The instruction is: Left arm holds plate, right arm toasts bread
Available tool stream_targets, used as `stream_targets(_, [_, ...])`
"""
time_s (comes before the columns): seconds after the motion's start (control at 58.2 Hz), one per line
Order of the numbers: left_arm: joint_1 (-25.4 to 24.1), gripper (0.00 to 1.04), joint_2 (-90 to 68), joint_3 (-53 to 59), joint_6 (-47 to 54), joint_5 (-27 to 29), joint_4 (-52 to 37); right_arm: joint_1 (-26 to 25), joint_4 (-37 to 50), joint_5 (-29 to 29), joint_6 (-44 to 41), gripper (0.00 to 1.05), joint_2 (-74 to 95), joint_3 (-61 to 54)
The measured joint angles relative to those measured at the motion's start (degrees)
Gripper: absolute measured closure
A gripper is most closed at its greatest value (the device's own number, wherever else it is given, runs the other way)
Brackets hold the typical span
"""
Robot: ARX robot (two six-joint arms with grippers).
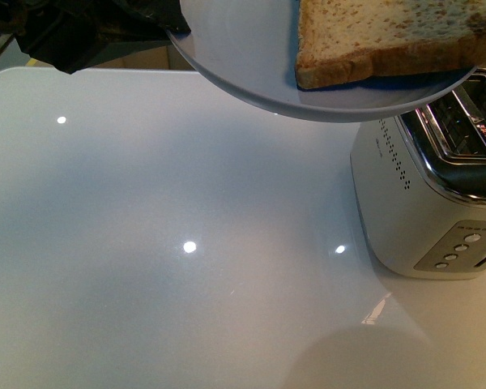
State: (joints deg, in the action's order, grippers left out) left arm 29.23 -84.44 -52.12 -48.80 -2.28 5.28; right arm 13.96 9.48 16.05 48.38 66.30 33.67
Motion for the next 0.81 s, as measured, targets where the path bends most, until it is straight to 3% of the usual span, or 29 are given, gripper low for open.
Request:
stream_targets(0.069, [0.00,1.02,0.00,0.00,0.00,-0.02,0.00,0.13,0.52,-0.42,0.28,0.13,1.18,0.31])
stream_targets(0.223, [0.00,1.02,0.00,0.00,0.00,0.00,0.00,0.13,1.77,-1.20,0.39,0.37,3.04,0.74])
stream_targets(0.361, [0.00,1.02,0.00,0.00,-0.09,-0.02,0.00,-0.46,2.23,-1.62,0.55,0.70,2.97,1.31])
stream_targets(0.515, [0.00,1.02,0.00,0.00,-0.24,0.20,0.00,-2.16,1.53,-1.57,0.39,0.97,0.68,1.49])
stream_targets(0.704, [0.00,1.02,0.00,0.00,-0.35,0.00,0.00,-6.58,-1.90,-1.03,-1.97,1.01,-5.05,4.35])
stream_targets(0.807, [0.00,1.02,0.00,0.00,-0.37,-0.02,0.00,-11.67,-7.19,-6.21,-12.46,1.01,-7.65,9.79])
